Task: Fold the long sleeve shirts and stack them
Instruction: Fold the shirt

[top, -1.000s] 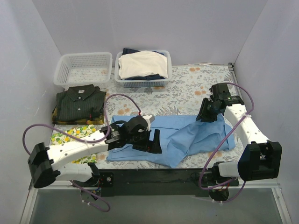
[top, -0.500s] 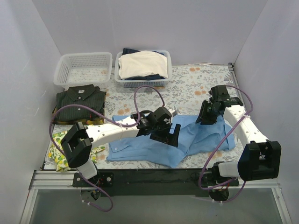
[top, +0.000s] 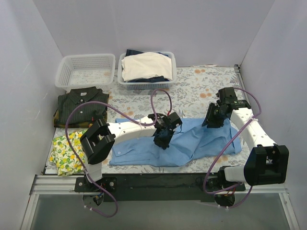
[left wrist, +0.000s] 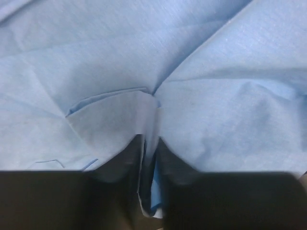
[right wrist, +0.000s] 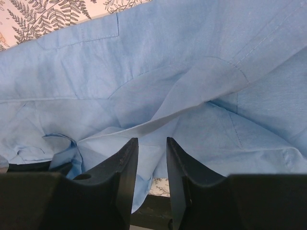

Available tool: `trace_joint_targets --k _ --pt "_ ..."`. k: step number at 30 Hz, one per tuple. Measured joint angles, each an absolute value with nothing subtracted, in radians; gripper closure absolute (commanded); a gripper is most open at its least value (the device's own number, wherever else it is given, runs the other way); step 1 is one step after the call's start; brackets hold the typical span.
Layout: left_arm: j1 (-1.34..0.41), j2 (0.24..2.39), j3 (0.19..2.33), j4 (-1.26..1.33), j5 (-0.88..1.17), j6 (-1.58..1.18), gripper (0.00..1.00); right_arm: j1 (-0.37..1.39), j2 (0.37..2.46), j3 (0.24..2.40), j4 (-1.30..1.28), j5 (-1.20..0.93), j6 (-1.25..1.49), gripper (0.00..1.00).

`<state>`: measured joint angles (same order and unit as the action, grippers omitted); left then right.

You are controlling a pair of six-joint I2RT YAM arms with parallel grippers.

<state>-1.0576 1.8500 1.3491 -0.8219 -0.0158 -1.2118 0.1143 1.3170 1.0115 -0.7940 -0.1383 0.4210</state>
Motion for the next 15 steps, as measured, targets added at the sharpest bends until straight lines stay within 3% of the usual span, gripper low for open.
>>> trace_joint_targets --k 8,15 --pt "-1.058 1.793 1.422 -0.926 -0.146 -1.238 1.0 0.111 1.317 1.011 -0.794 -0.14 0.419 0.62" --pt "-1.06 1.476 1.451 -0.867 -0.292 -1.255 1.0 0.104 1.317 1.012 -0.794 -0.158 0.407 0.62"
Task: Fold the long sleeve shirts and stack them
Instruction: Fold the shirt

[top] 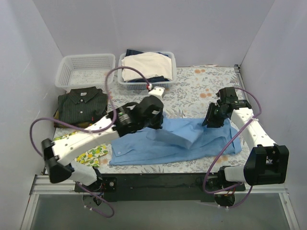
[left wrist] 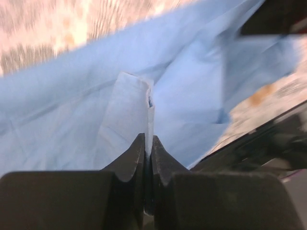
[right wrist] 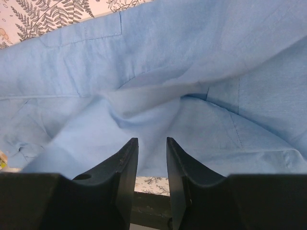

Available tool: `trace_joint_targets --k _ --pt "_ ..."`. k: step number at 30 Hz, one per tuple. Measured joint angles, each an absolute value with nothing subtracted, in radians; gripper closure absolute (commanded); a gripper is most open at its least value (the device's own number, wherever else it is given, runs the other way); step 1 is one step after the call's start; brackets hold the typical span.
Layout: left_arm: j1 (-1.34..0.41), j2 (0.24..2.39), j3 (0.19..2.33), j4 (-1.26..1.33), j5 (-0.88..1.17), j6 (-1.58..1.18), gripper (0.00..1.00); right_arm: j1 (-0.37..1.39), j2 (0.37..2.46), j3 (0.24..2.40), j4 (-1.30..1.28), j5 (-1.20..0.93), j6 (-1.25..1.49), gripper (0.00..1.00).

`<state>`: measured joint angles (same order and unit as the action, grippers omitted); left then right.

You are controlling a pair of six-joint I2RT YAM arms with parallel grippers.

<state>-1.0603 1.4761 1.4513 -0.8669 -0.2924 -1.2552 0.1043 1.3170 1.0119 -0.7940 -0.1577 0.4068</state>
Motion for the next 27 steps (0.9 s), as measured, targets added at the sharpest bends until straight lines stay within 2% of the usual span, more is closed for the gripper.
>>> trace_joint_targets --k 5,8,18,27 --pt "-1.061 1.197 1.378 -0.62 -0.331 -1.158 1.0 0.091 1.317 1.036 -0.796 -0.16 0.4 0.62" --pt "-1.062 1.13 1.351 -0.495 -0.329 -1.076 1.0 0.077 1.312 1.05 -0.794 -0.16 0.4 0.62" --pt "-1.062 1.225 1.315 -0.175 -0.2 -0.796 0.93 0.065 1.286 1.058 -0.789 -0.175 0.405 0.63" --pt "-1.062 1.248 1.316 -0.071 0.031 -0.75 0.92 0.037 1.11 1.057 -0.77 -0.096 0.452 0.63"
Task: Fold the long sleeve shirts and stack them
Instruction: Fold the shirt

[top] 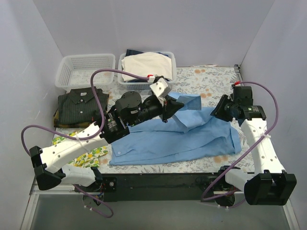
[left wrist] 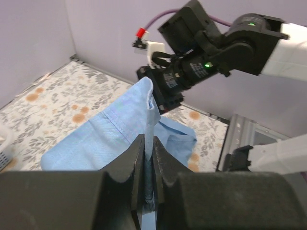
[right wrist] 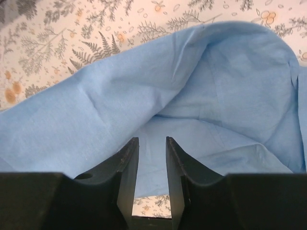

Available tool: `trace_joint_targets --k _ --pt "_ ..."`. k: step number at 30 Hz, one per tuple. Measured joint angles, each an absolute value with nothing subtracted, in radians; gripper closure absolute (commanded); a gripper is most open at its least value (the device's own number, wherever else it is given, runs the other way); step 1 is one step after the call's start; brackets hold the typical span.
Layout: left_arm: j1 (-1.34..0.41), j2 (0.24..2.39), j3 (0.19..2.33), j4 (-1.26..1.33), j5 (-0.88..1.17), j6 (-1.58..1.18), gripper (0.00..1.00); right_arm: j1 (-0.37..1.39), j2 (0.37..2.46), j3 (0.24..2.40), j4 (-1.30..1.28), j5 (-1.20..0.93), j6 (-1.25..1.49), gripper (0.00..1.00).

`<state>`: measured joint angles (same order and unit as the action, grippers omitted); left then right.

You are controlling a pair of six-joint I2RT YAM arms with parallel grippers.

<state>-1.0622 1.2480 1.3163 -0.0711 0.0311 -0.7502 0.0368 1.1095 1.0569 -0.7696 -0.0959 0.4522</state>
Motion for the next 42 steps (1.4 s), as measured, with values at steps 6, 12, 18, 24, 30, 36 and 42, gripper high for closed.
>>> trace_joint_targets --k 6,12,18,24,30,36,42 --pt "-1.062 1.222 1.316 -0.07 0.171 -0.791 0.92 0.035 1.206 1.085 -0.678 -0.138 0.456 0.52" --pt "-1.062 1.155 1.298 -0.069 0.243 -0.837 0.92 0.035 1.436 1.209 -0.588 -0.193 0.415 0.52" --pt "-1.062 1.151 1.273 -0.075 0.279 -0.864 0.92 0.035 1.519 1.229 -0.498 -0.268 0.426 0.54" --pt "-1.062 1.158 1.25 -0.084 0.301 -0.879 0.92 0.035 1.547 1.242 -0.46 -0.328 0.439 0.54" --pt "-1.062 1.16 1.249 -0.086 0.323 -0.891 0.93 0.036 1.573 1.242 -0.434 -0.415 0.437 0.55" --pt "-1.062 1.159 1.249 -0.086 0.343 -0.904 0.93 0.049 1.674 1.24 -0.453 -0.455 0.414 0.58" --pt "-1.062 1.157 1.224 -0.087 0.343 -0.914 0.92 0.056 1.67 1.185 -0.505 -0.45 0.387 0.6"
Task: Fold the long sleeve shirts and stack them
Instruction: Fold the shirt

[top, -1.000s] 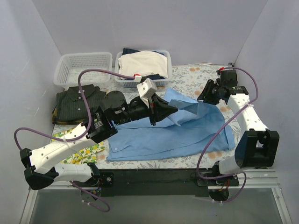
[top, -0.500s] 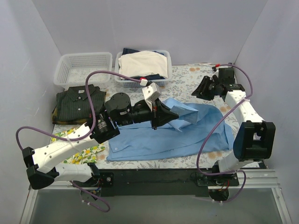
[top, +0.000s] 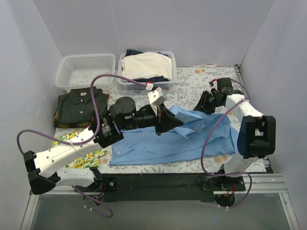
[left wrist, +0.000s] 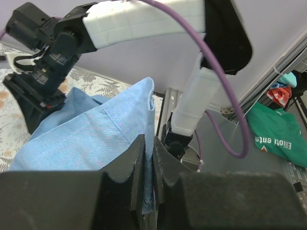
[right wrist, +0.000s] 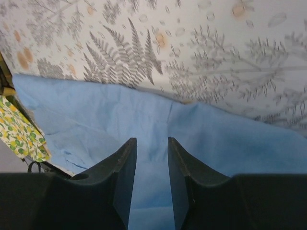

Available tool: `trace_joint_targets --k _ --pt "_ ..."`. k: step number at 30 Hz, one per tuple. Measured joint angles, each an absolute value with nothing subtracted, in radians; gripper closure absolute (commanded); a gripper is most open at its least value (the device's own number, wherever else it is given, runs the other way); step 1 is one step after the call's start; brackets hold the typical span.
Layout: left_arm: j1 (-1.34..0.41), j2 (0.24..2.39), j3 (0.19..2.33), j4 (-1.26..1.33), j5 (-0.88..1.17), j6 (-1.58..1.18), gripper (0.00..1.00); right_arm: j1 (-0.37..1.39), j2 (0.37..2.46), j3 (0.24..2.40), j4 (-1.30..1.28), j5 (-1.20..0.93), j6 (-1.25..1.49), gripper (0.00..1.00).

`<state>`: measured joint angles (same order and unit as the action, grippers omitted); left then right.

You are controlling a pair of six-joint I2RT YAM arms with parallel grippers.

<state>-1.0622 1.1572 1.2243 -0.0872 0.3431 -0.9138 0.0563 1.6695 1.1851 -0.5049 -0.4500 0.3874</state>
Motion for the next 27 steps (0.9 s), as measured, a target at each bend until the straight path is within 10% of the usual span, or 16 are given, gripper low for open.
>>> trace_joint_targets --k 19,27 --pt "-1.062 1.04 0.995 -0.097 0.098 -1.002 0.85 0.057 1.187 0.815 -0.775 -0.257 0.34 0.63" --pt "-1.062 1.022 0.933 -0.115 0.042 -1.077 0.39 0.057 1.199 0.788 -0.813 -0.211 0.34 0.63"
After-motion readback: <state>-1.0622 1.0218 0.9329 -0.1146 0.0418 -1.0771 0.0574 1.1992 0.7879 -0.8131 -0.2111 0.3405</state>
